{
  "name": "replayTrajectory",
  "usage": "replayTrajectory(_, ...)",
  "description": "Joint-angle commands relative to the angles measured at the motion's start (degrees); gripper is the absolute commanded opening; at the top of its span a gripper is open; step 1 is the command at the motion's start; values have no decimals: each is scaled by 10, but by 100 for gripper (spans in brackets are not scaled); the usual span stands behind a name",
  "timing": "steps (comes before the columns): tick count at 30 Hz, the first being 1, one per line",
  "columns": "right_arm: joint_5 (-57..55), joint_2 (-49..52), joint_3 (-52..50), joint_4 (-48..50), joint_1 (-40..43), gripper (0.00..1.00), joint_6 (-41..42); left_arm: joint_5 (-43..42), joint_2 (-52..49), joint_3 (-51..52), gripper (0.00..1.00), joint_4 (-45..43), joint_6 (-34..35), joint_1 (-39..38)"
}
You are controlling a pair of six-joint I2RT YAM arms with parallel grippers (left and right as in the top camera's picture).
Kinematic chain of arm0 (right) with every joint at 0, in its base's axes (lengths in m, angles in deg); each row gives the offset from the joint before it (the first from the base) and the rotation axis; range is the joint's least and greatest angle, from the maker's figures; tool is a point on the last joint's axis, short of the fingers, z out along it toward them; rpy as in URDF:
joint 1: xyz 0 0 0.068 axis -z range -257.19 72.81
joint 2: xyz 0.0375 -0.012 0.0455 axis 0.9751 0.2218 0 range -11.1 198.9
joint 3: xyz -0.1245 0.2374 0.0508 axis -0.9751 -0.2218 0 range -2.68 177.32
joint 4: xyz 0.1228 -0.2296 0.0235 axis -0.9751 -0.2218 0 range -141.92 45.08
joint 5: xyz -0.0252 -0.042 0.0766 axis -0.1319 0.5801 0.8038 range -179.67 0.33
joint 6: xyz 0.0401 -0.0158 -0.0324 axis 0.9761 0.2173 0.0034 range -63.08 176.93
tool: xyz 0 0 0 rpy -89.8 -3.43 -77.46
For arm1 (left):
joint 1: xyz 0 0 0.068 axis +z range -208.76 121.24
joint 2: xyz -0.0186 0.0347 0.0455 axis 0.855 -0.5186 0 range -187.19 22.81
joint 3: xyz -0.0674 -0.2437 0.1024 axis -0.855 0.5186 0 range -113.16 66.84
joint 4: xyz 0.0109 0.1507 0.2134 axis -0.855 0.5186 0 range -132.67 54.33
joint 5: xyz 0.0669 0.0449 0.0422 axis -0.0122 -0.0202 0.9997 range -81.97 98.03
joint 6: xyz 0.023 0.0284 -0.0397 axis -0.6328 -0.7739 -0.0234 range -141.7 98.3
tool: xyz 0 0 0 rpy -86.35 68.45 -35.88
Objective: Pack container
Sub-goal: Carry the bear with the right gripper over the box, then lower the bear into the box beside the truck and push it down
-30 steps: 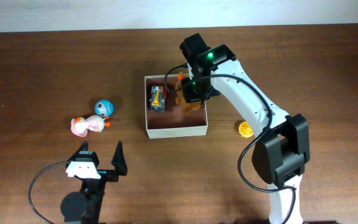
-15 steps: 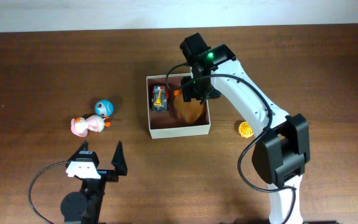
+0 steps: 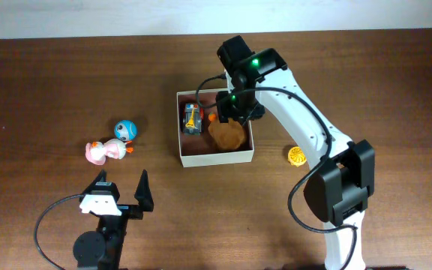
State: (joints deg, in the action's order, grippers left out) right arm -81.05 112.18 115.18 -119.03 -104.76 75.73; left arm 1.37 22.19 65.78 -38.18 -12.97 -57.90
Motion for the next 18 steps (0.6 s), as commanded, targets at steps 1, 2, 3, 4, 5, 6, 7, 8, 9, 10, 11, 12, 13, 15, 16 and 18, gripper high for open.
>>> replayTrajectory(1, 32, -9, 28, -30, -37, 39, -22, 3, 3, 4, 99, -1, -9, -2)
replayTrajectory(2, 32, -9, 28, -35, -44, 32, -26, 3, 3, 4, 100, -1, -9, -2)
replayTrajectory(3, 29, -9, 25, -38, -52, 27, -35, 3, 3, 4, 99, -1, -9, -2)
replayTrajectory(4, 21, -9, 19, -37, -60, 24, -35, 3, 3, 4, 100, -1, -9, -2)
replayTrajectory(5, 10, -9, 14, -37, -67, 21, -35, 3, 3, 4, 100, -1, -9, -2)
replayTrajectory(6, -2, -9, 10, -37, -72, 16, -35, 3, 3, 4, 100, -1, -9, -2)
replayTrajectory(7, -15, -8, 5, -35, -77, 14, -35, 3, 3, 4, 100, -1, -9, -2)
replayTrajectory(8, -20, -7, 2, -34, -81, 12, -35, 3, 3, 4, 100, -1, -9, -2)
replayTrajectory(9, -20, -6, -2, -31, -82, 11, -35, 3, 3, 4, 100, -1, -9, -2)
replayTrajectory(10, -21, -5, -8, -27, -84, 10, -35, 3, 3, 4, 100, -1, -9, -2)
replayTrajectory(11, -23, -5, -13, -23, -84, 8, -34, 3, 3, 4, 100, -1, -9, -2)
replayTrajectory(12, -27, -4, -18, -20, -84, 8, -33, 3, 3, 4, 100, -1, -9, -2)
replayTrajectory(13, -33, -3, -25, -16, -84, 8, -33, 3, 3, 4, 100, -1, -9, -2)
replayTrajectory(15, -41, -1, -43, -5, -84, 8, -33, 3, 3, 4, 100, -1, -9, -2)
replayTrajectory(16, -46, -1, -52, 1, -84, 8, -33, 3, 3, 4, 100, -1, -9, -2)
replayTrajectory(18, -49, -1, -71, 17, -84, 8, -33, 3, 3, 4, 100, -1, -9, -2)
